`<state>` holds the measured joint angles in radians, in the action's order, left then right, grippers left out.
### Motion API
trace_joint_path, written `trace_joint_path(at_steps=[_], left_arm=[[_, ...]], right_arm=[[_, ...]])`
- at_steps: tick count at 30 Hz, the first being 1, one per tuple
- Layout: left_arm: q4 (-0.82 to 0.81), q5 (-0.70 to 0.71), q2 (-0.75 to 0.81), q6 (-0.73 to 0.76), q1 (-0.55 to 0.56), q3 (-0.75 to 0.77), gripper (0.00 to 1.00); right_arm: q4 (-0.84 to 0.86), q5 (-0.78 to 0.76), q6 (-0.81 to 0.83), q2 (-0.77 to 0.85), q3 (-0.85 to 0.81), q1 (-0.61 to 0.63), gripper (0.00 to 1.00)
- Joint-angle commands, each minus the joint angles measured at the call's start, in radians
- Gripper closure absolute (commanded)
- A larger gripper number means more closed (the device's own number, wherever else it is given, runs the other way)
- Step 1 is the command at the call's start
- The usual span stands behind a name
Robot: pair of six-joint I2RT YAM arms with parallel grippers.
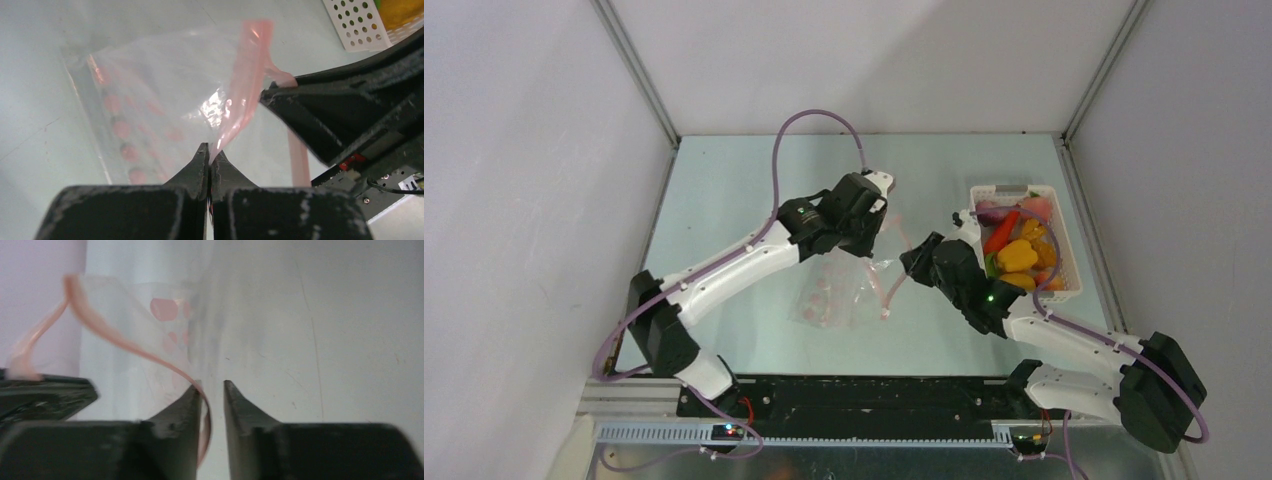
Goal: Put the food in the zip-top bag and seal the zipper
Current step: Open the zipper of the food storage bag at the center of the board.
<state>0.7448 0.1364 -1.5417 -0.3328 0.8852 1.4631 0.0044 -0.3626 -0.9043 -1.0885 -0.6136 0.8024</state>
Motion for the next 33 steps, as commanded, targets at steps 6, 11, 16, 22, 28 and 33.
trace_joint_path(at_steps=[6, 11, 16, 22, 28, 33], left_arm=[[0.056, 0.332, 0.155, 0.026, 0.002, -0.042, 1.00], [0.068, 0.401, 0.192, 0.059, -0.003, -0.068, 0.98], [0.036, 0.268, 0.154, 0.030, -0.003, -0.061, 0.77], [-0.008, 0.031, 0.058, -0.061, -0.001, -0.043, 0.71], [0.022, -0.004, 0.022, -0.096, 0.004, -0.012, 0.56], [0.031, -0.025, 0.043, -0.141, 0.023, -0.049, 0.43]], right_arm=[[-0.221, -0.142, -0.020, 0.025, -0.029, -0.015, 1.00], [-0.307, -0.182, -0.044, 0.059, -0.012, -0.035, 1.00], [-0.224, -0.153, 0.023, 0.112, -0.012, -0.021, 1.00], [-0.162, -0.186, 0.064, 0.156, -0.053, 0.082, 1.00], [-0.161, -0.279, 0.085, 0.151, -0.095, 0.175, 1.00], [-0.179, -0.333, 0.068, 0.109, -0.133, 0.209, 1.00]])
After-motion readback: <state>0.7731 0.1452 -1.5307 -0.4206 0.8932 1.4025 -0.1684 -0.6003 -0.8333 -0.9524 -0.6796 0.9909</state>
